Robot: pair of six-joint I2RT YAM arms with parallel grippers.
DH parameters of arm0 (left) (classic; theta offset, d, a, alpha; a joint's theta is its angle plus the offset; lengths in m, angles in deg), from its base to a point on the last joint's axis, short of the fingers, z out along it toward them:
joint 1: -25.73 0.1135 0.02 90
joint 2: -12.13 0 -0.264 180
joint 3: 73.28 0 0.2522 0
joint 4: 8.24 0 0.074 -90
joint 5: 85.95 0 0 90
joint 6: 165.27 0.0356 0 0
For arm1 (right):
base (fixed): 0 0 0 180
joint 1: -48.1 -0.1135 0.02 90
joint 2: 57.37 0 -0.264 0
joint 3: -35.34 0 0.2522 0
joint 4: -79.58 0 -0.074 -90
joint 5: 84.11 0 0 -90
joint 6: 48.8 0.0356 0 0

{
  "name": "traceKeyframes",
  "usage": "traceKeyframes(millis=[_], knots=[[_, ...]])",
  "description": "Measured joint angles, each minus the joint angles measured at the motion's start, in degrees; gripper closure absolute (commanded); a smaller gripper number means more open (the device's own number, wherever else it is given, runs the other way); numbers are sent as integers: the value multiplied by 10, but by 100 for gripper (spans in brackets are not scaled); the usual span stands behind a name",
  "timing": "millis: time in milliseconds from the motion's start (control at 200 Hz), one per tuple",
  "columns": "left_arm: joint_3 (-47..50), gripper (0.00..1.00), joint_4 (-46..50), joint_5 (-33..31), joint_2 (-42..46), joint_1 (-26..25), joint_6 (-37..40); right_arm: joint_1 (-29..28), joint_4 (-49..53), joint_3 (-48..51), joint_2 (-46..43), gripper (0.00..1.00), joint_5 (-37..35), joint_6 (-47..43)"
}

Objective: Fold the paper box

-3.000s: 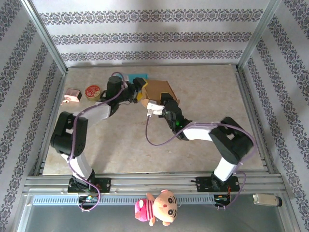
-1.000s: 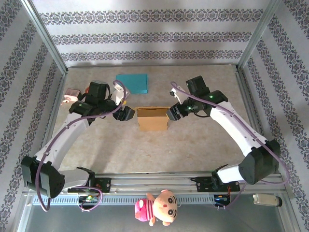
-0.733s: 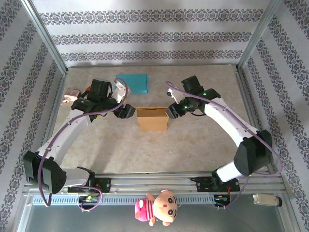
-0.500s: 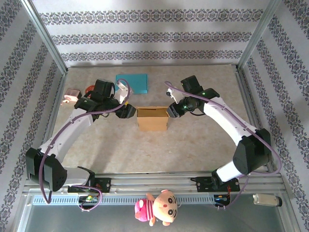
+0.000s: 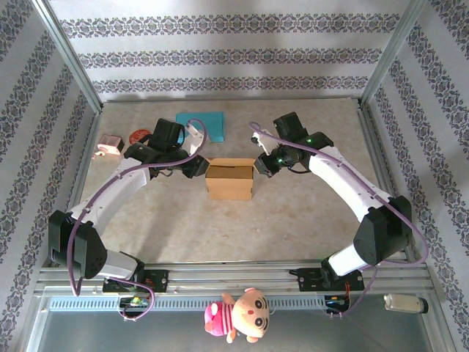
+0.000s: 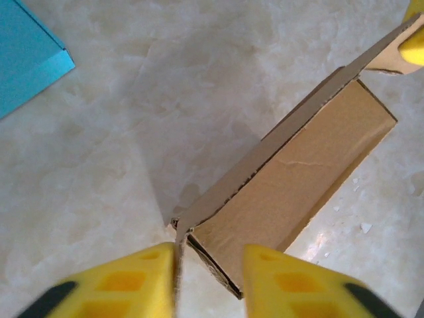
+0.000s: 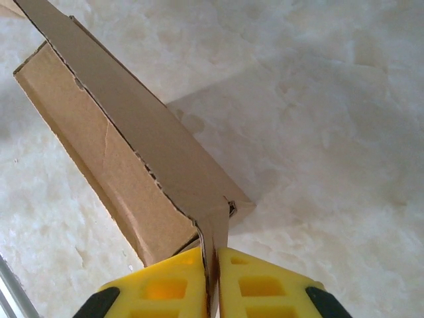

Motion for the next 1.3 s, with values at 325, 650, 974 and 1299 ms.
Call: traceKeyframes(millis=[325, 650, 974, 1299], knots=[[-8, 91, 12, -10, -4, 0, -21, -6, 8, -8, 0, 94, -9, 19], [-7, 97, -8, -28, -7, -14, -209, -8, 7, -38, 26, 95, -21, 177], [-1, 99, -29, -100, -7, -38, -327, -31, 0, -37, 27, 96, -63, 298], [13, 99, -58, -115, -7, -42, -365, -39, -51, 9, 3, 96, -79, 352]])
